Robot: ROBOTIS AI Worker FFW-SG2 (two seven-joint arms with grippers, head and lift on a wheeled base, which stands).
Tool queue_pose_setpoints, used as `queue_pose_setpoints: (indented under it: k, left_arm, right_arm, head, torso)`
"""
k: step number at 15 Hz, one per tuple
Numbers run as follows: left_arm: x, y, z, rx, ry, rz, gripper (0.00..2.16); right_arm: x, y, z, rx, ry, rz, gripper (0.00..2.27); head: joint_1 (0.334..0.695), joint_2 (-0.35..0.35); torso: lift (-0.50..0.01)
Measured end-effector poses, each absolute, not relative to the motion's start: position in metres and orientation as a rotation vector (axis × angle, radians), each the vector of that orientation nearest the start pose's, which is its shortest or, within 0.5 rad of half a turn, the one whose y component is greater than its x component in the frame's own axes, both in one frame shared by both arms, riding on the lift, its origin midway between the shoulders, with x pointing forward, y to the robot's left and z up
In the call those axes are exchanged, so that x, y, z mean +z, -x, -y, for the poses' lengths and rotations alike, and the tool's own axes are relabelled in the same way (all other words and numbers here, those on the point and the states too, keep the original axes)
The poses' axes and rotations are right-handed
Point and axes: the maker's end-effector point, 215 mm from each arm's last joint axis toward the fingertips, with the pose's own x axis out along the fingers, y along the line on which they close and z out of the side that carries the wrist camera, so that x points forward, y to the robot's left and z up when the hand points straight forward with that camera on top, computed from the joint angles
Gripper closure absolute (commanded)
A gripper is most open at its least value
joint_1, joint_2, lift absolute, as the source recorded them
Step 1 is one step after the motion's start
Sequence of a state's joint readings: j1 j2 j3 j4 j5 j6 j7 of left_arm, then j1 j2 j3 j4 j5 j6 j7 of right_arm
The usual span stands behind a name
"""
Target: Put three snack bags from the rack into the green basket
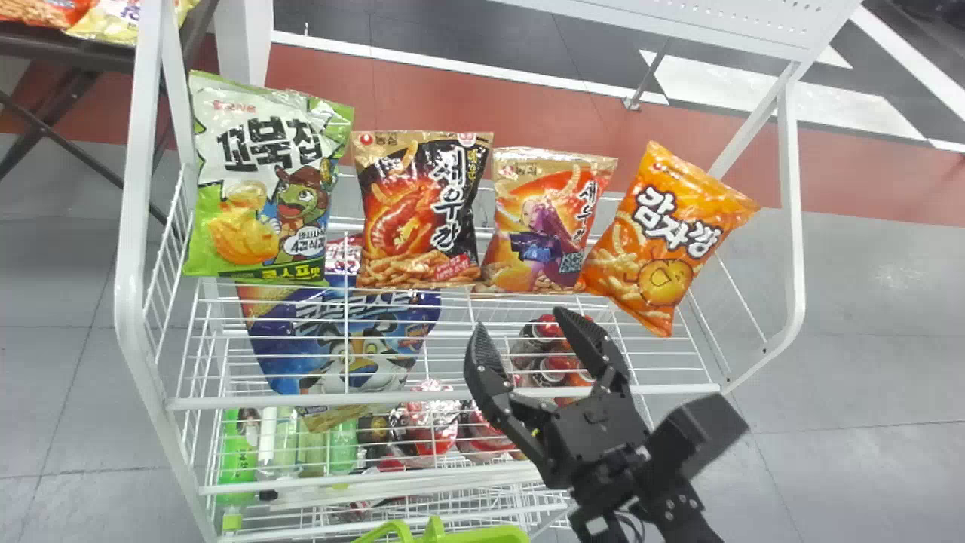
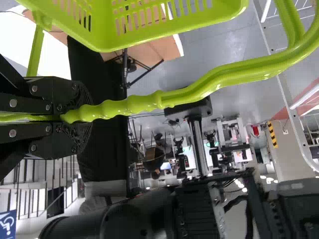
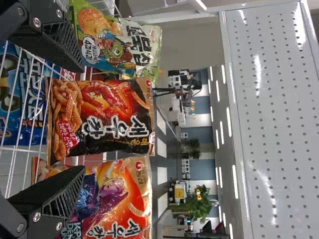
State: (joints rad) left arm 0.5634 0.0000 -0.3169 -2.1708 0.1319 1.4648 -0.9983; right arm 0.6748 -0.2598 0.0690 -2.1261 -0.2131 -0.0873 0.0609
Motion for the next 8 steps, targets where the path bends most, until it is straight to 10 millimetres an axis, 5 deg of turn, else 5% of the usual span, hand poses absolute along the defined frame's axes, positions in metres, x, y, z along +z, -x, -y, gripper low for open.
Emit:
queue_pose_setpoints:
  k: [8]
  left_arm:
    - [-0.448, -0.086, 0.095, -1.257, 0.768, -1.361, 1.41]
  right_arm:
    - [-0.383, -0.492, 0.155, 0.289, -0.029, -0.131, 0.13]
  head:
    - [0.695, -0.35]
  torso:
    - [0.0]
